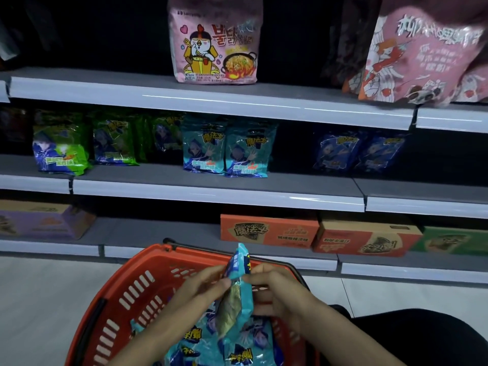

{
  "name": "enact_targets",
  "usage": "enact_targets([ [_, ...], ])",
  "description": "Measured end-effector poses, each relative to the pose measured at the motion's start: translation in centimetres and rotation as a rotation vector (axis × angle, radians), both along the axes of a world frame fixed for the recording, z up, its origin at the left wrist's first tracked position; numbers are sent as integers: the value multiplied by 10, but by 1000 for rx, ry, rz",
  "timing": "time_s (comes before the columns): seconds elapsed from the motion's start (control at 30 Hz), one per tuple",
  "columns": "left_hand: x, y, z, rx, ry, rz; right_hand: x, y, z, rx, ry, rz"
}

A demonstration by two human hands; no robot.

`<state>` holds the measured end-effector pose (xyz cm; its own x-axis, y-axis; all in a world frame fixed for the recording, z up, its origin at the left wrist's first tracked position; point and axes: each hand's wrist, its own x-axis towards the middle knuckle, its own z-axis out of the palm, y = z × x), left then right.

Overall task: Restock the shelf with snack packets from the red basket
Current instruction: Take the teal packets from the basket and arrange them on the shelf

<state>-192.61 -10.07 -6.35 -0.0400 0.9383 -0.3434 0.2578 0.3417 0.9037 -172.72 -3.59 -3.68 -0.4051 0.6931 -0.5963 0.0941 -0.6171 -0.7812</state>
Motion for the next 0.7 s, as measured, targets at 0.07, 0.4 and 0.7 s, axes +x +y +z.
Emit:
enact_targets([
  [0.07, 6, -2, 1, 35, -11, -56, 2, 0, 4, -29, 42, -49],
  [0.4, 18, 0, 20, 271, 142, -151, 3, 8, 13, -111, 181, -236],
  [0.7, 21, 0, 12, 556, 497, 51, 3, 10, 26, -118, 241, -216],
])
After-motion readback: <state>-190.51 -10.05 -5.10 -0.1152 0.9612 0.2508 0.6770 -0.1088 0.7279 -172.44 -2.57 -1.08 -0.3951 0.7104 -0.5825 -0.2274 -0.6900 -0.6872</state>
